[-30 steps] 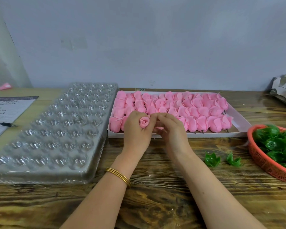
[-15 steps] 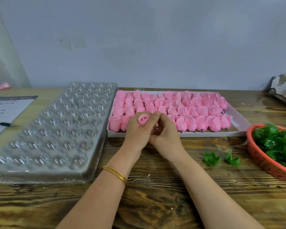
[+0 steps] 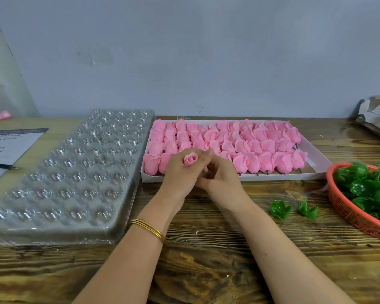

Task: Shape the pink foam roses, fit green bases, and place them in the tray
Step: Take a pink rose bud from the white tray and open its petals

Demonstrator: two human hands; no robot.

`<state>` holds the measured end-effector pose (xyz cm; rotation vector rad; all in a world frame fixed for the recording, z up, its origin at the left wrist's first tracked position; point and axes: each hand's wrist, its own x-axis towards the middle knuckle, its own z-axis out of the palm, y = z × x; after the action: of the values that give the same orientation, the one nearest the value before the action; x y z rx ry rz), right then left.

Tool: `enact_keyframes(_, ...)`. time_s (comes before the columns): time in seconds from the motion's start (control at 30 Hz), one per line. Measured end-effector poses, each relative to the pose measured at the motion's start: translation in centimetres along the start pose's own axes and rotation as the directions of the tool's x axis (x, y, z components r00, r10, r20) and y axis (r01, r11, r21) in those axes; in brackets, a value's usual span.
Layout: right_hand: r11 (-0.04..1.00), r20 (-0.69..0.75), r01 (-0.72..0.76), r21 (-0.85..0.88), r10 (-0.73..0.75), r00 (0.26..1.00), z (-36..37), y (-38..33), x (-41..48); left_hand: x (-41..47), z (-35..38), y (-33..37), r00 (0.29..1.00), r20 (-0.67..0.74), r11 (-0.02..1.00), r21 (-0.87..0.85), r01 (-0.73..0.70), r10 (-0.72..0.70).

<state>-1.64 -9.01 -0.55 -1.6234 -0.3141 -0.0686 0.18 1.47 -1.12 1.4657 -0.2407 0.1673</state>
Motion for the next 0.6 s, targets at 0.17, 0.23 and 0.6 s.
enact_keyframes(0.17, 1.0, 0.049, -0.014, 0.028, 0.013, 0.999, -0.04, -0.09, -0.13, 0.18, 0.0, -0.15, 1.0, -0.018, 0.999, -0.033, -0.015, 0.014)
enact_keyframes(0.23, 1.0, 0.042, -0.006, 0.022, 0.005, 0.999, 0.07, -0.12, -0.08, 0.25, 0.02, -0.32, 1.0, -0.024, 0.999, -0.049, -0.02, 0.019)
enact_keyframes(0.6, 0.999, -0.044, 0.045, 0.016, -0.044, 0.998, 0.35, 0.21, 0.07, 0.24, 0.04, -0.38, 0.999, -0.041, 0.993, -0.12, 0.008, -0.013)
